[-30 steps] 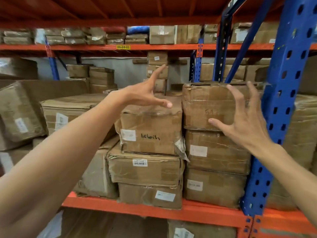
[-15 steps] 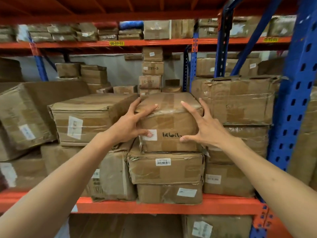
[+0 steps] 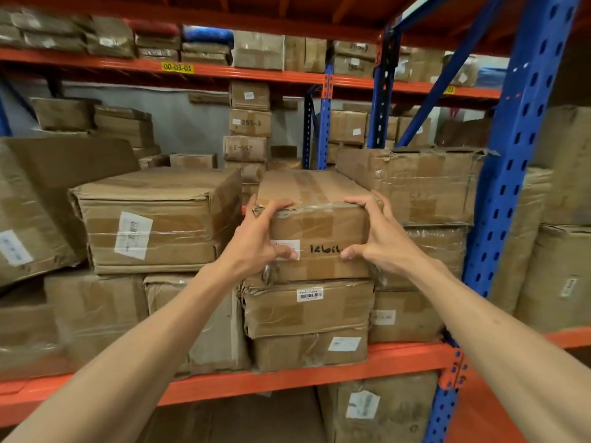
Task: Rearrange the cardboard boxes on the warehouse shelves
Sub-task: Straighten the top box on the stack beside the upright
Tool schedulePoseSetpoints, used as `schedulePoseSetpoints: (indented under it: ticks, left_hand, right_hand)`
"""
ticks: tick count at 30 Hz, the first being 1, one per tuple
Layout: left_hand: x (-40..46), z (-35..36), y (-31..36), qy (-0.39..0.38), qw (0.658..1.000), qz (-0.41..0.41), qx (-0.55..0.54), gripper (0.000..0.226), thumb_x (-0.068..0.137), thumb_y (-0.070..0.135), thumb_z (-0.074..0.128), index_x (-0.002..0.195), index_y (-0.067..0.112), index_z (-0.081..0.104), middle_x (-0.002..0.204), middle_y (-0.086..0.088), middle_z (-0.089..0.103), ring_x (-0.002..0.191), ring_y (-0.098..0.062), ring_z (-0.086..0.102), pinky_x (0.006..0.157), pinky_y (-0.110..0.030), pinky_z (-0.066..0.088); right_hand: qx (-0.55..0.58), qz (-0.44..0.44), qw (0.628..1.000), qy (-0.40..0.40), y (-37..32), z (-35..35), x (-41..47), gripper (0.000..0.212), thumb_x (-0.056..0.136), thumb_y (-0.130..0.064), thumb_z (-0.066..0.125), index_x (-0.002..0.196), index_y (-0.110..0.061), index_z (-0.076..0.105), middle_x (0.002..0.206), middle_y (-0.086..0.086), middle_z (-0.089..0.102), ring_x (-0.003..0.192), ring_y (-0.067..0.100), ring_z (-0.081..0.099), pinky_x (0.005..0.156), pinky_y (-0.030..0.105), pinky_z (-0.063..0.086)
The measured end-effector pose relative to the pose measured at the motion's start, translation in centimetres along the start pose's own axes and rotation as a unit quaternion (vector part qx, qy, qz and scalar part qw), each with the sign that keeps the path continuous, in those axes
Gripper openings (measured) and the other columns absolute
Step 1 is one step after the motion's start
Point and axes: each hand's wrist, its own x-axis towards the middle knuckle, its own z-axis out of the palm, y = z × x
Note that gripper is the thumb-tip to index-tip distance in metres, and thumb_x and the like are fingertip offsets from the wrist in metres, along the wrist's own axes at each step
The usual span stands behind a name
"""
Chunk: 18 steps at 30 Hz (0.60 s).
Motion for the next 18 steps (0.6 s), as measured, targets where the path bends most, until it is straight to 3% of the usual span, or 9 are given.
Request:
schedulePoseSetpoints:
  ticks: [3,11,14,18]
  left_hand:
    - [-0.4,0.0,0.3,0.003,1.000,0.003,0.019,0.097,0.059,0.048,0.093,0.136,0.061,0.036,0.158,-0.017,0.020,0.135,-0.042,0.042,0.115,-0.054,0.037]
    - [-0.8,-0.3,1.0,-0.020,1.000,-0.019,0.011,0.095,0.064,0.039,0.094,0.134,0.065,0.034,0.159,-0.016,0.016,0.135,-0.040,0.041,0.115,-0.053,0.037]
    - [-1.2,-0.1,1.2,-0.013,1.000,-0.016,0.006,0.093,0.065,0.036,0.093,0.131,0.065,0.034,0.156,-0.014,0.020,0.139,-0.040,0.037,0.114,-0.052,0.038]
    - [-1.6,0.0,1.4,0.015,1.000,0.001,0.009,0.089,0.069,0.032,0.092,0.124,0.070,0.033,0.154,-0.009,0.022,0.131,-0.034,0.045,0.111,-0.043,0.042]
  right_hand:
    - [-0.005,-0.010,1.000,0.010,0.2,-0.7,-0.7,0.104,0.060,-0.042,0.097,0.139,-0.057,0.031,0.164,-0.008,0.005,0.143,0.034,0.034,0.115,0.045,0.025]
    - [-0.023,0.009,0.999,-0.025,-0.4,-0.8,-0.7,0.112,0.056,-0.050,0.098,0.138,-0.065,0.023,0.165,-0.002,0.000,0.140,0.043,0.036,0.112,0.059,0.035]
    - [-0.029,0.016,0.999,-0.021,-0.8,-0.1,-1.1,0.119,0.053,-0.052,0.099,0.139,-0.062,0.018,0.157,0.003,0.013,0.123,0.040,0.050,0.100,0.054,0.046]
    - [-0.025,-0.008,0.999,0.033,-0.8,0.4,-1.7,0.107,0.058,-0.048,0.096,0.135,-0.060,0.022,0.145,0.000,0.028,0.109,0.034,0.057,0.089,0.048,0.049]
